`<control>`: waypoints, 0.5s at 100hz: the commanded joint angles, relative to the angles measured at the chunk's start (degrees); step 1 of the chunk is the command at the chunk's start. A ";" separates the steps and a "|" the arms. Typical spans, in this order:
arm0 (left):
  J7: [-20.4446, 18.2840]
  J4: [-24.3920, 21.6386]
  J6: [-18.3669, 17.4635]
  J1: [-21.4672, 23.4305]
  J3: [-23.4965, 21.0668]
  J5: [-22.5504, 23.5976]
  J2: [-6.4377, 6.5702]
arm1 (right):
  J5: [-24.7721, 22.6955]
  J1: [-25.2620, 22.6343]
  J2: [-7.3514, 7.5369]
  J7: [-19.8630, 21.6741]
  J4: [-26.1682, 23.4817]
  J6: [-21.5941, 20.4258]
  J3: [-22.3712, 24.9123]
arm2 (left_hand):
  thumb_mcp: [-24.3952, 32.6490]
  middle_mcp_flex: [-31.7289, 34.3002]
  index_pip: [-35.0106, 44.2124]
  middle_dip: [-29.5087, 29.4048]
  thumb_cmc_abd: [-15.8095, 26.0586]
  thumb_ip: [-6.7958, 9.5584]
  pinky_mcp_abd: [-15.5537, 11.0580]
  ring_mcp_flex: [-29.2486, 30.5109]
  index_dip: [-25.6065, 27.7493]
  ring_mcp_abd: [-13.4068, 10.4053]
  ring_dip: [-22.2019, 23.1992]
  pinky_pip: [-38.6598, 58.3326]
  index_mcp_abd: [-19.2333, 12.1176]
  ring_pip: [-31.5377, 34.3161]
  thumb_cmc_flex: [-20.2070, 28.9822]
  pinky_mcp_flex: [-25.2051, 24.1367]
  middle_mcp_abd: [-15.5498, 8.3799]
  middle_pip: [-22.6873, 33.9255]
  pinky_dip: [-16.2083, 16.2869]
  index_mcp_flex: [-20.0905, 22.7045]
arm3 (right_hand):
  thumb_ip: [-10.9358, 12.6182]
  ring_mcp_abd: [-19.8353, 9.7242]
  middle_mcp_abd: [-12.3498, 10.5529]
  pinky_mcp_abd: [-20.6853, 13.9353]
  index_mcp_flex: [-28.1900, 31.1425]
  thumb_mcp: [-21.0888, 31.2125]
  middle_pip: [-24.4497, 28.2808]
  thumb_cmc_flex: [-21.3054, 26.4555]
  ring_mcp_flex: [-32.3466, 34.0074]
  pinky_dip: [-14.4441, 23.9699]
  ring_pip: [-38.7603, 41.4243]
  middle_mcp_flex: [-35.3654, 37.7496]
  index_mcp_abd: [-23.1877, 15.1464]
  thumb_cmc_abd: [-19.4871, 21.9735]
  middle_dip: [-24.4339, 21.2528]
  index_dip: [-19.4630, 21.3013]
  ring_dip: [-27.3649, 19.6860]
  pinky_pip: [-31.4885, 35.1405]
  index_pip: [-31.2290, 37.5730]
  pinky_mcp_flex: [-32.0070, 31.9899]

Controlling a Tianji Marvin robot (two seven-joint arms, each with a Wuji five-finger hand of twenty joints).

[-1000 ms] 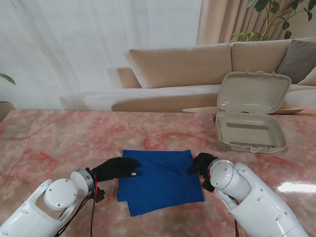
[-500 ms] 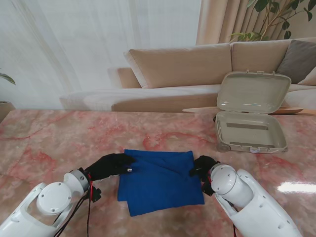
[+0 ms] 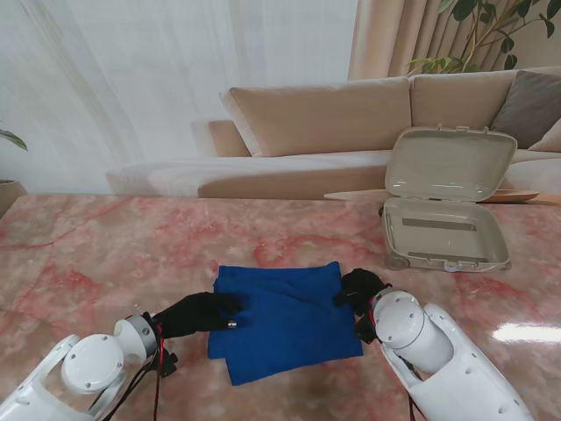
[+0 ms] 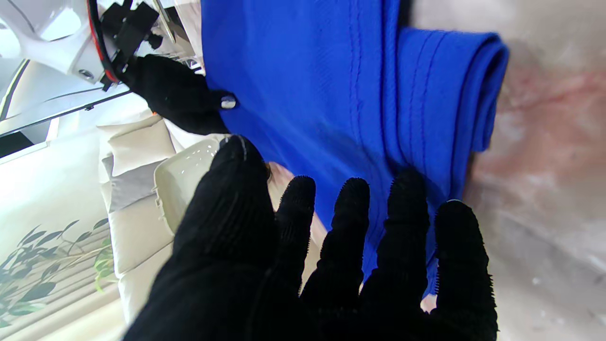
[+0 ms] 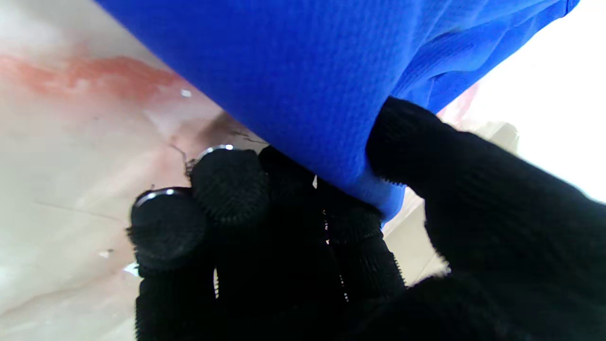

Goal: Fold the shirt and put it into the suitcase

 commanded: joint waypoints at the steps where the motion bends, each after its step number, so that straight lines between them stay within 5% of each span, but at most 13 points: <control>1: -0.67 1.72 -0.17 -0.62 0.90 -0.22 -0.05 | 0.17 -0.17 -0.38 0.54 -0.75 -0.01 0.17 | -0.96 0.32 0.17 0.43 2.69 1.73 0.77 1.55 -0.28 1.23 -0.49 -0.43 0.18 -1.01 2.76 -0.21 -0.31 0.32 0.16 0.96 | 4.50 -3.12 1.79 -2.95 1.46 3.83 2.13 -1.85 4.21 -1.57 3.49 1.39 -0.44 -1.49 0.42 1.44 0.06 6.52 3.46 3.02; 20: -1.10 4.79 -1.17 -3.32 3.55 -1.77 -0.14 | 0.10 -0.15 -0.57 -0.19 -1.65 -0.22 0.39 | -0.99 0.22 0.15 0.48 2.79 1.74 0.68 1.38 -0.26 1.30 -0.44 -0.42 0.13 -0.96 2.61 -0.33 -0.35 0.41 0.19 0.72 | 5.10 -6.20 2.76 -4.69 2.09 4.56 3.36 -2.18 10.08 -4.50 7.50 3.48 0.51 -2.49 -0.45 1.38 -0.98 11.16 3.82 9.83; 50: -1.49 7.62 -2.22 -6.48 6.72 -3.57 -0.31 | 2.81 -0.42 -1.13 -1.33 -3.79 -0.39 0.87 | -0.97 0.08 0.15 0.51 3.07 1.76 0.65 1.27 -0.24 1.32 -0.39 -0.38 0.21 -0.87 2.58 -0.39 -0.27 0.51 0.22 0.46 | 6.13 -11.44 4.51 -5.91 2.91 5.58 6.19 -1.61 10.41 -10.06 18.34 9.71 4.71 -3.70 -1.33 0.96 2.73 15.79 4.69 22.10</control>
